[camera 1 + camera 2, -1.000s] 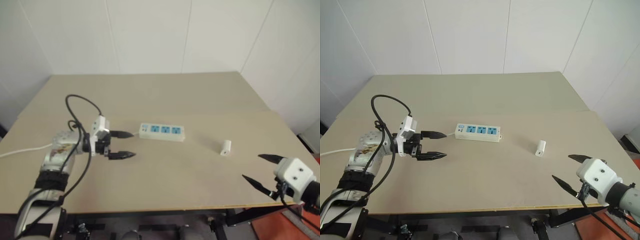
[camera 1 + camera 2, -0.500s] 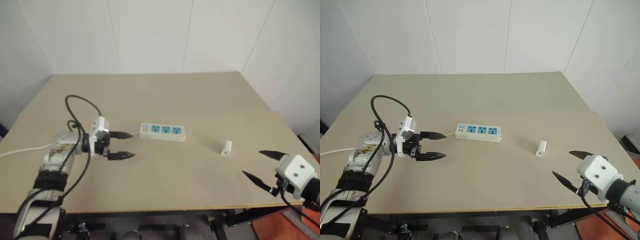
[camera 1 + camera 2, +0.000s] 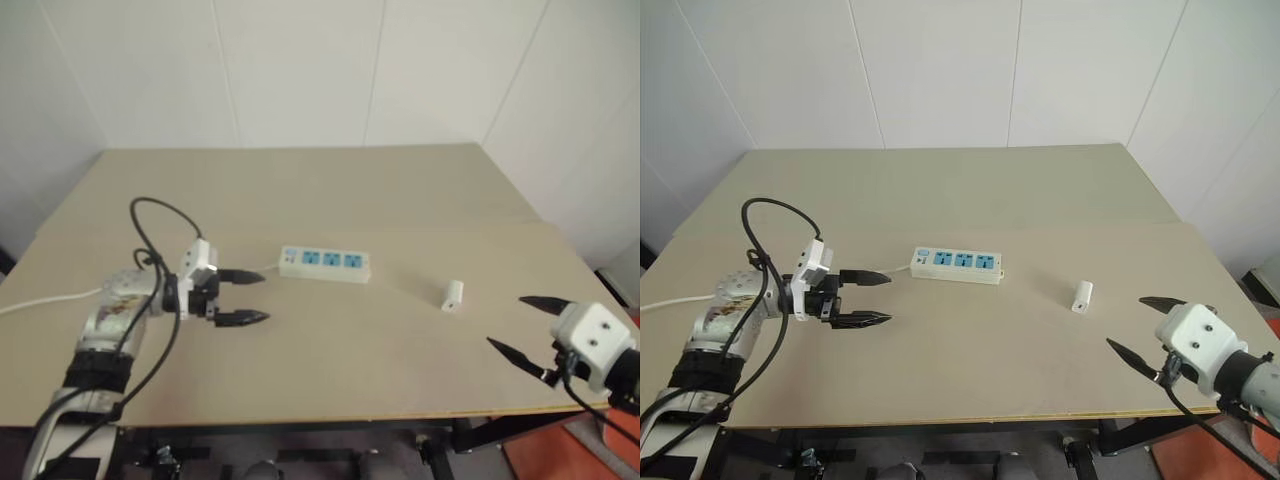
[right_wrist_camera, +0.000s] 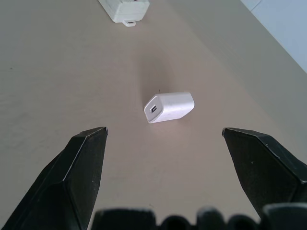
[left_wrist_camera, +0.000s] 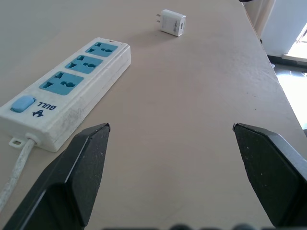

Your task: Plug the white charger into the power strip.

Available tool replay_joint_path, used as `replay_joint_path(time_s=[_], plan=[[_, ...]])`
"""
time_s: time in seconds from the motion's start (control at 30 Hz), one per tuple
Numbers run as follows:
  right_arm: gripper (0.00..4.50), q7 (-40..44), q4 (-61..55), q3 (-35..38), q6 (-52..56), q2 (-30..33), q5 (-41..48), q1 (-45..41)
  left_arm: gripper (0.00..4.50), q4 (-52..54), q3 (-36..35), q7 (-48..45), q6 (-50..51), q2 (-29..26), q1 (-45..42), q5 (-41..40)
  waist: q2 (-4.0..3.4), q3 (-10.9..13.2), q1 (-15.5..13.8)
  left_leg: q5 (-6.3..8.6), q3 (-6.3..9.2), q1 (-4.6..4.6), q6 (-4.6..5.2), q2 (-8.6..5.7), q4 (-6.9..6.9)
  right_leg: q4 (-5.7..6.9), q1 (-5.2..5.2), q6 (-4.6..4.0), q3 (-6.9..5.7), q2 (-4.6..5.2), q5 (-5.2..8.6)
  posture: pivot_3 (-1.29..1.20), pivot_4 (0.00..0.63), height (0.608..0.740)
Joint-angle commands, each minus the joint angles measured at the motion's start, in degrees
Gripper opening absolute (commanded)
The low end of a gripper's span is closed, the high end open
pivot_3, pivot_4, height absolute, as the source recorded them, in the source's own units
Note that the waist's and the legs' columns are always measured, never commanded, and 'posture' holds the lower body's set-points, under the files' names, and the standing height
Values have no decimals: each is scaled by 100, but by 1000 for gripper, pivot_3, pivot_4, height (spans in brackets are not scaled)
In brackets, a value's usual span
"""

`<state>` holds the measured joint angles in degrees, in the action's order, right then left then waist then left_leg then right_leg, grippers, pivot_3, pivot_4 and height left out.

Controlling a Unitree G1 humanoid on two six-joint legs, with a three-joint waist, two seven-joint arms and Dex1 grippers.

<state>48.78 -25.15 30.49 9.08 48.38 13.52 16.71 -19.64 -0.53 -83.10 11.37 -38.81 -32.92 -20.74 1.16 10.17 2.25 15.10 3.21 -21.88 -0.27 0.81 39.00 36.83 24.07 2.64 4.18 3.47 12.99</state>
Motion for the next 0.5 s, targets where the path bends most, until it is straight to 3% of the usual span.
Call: replay_joint_path(time_s=[0.03, 0.5], plan=[[4500, 20, -45, 71, -5, 87, 4, -70, 4480, 178, -178, 47, -3, -100, 17, -135, 0, 0, 0, 0, 0, 0, 0, 0, 0, 0, 0, 0, 0, 0, 0, 0, 150, 740], [4500, -7, -2, -76, 70, 70, -19, -143, 4480, 132, -213, 124, -25, -131, 23, -123, 0, 0, 3, 0, 0, 0, 0, 0, 0, 0, 0, 0, 0, 0, 0, 0, 150, 740]])
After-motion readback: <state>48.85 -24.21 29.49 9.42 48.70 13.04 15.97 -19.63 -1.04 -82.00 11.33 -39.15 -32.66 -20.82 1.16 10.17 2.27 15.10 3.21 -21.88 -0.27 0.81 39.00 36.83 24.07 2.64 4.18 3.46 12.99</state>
